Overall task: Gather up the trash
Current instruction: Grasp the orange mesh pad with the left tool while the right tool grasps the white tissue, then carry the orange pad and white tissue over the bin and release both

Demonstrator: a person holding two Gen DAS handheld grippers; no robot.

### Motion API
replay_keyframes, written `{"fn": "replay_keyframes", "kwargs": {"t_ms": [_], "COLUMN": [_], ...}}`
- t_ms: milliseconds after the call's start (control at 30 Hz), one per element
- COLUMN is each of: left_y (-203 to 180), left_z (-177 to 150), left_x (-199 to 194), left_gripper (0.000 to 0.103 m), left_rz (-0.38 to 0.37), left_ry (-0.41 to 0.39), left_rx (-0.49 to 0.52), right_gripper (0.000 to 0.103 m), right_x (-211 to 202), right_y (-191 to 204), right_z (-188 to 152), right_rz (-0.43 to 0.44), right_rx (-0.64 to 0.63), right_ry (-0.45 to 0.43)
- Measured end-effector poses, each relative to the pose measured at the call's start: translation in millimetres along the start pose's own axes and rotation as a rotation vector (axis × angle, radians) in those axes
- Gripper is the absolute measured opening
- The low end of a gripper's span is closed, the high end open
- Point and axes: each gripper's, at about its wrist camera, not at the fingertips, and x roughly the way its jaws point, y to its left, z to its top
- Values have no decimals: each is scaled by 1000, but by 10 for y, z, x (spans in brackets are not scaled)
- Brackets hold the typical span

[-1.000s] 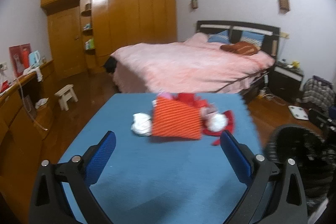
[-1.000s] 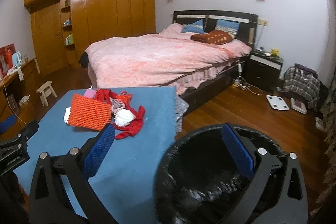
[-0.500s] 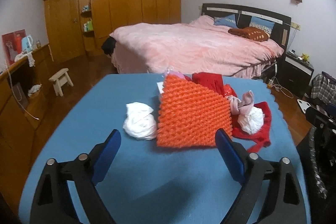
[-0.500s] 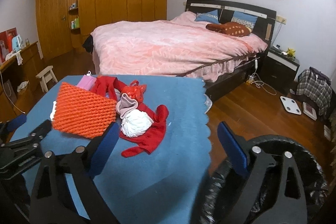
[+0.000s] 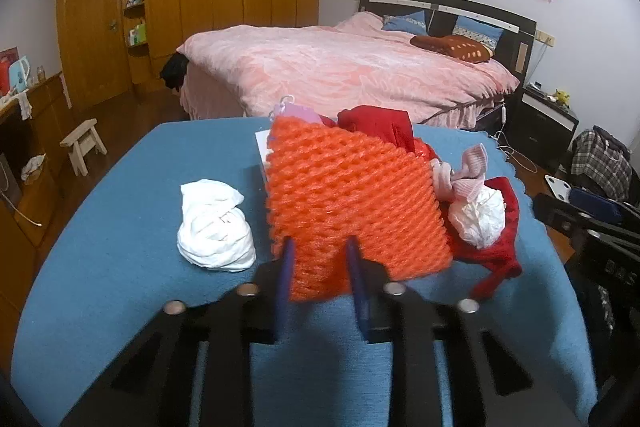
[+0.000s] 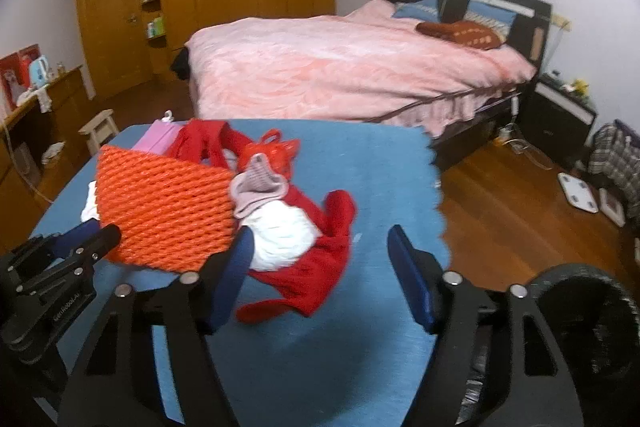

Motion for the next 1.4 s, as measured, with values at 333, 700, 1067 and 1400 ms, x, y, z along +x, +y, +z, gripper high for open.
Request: {"fn": "replay_keyframes", "kwargs": {"t_ms": [333,700,1067,1400], "left_y": [73,166,72,-54], "left_z": [-62,-49,-17,-83], "left_x": [-6,-39,122,-249], "left_gripper": [11,52,31,21], "left_rz": [3,-25,-71,-52], "left_ry": [-2,-25,26,-32], "left_rx": [-4,-40,-26,-19], "right_gripper": [52,32,32,32], "right_x": [384,570,312,53], "right_y": [158,195,99,4], "right_z": [-15,-65,-32,-81], "right_rz": [42,138,149,153], "right_rx": [-34,-39,-7,30], "right_ry": [67,116,88,55]}}
